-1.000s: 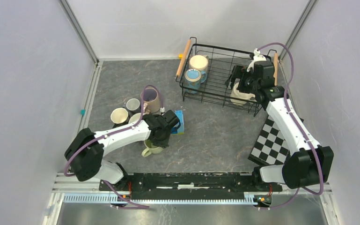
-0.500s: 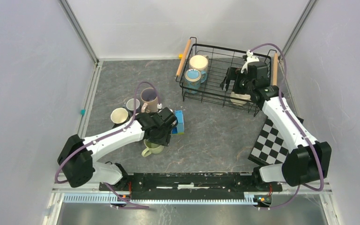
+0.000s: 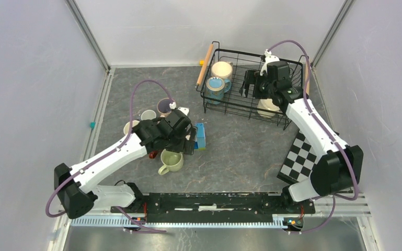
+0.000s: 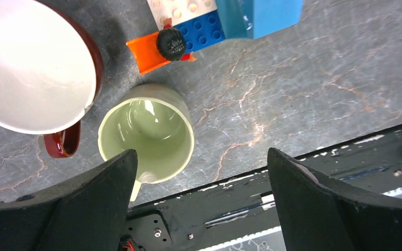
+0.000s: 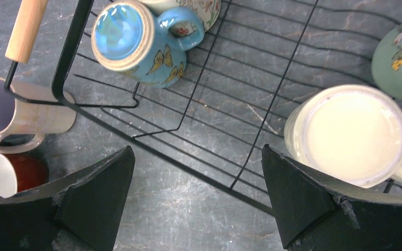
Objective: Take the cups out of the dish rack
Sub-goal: Place the cup at the center of the board, then move the cup to the dish rack.
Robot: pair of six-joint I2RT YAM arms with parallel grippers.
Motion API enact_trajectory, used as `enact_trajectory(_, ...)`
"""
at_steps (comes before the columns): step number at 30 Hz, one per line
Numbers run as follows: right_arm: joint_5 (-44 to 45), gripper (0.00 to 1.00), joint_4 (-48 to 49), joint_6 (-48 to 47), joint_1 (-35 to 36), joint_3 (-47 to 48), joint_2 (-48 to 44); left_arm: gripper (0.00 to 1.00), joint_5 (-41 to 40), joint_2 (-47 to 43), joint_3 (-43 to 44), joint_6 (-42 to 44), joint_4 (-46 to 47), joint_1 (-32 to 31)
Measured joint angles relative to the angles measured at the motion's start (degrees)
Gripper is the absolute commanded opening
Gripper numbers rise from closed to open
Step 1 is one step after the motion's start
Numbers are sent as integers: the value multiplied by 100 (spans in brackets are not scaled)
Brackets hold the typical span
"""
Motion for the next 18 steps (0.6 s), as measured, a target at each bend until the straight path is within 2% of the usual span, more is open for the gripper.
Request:
enact_trajectory(9, 570, 98, -472, -409, 15, 1113, 761, 100, -7, -162, 922, 260, -179, 59)
enact_trajectory(18, 234, 98, -619, -1056, 15, 2033, 2039, 100, 46, -116, 1690, 361, -24, 66)
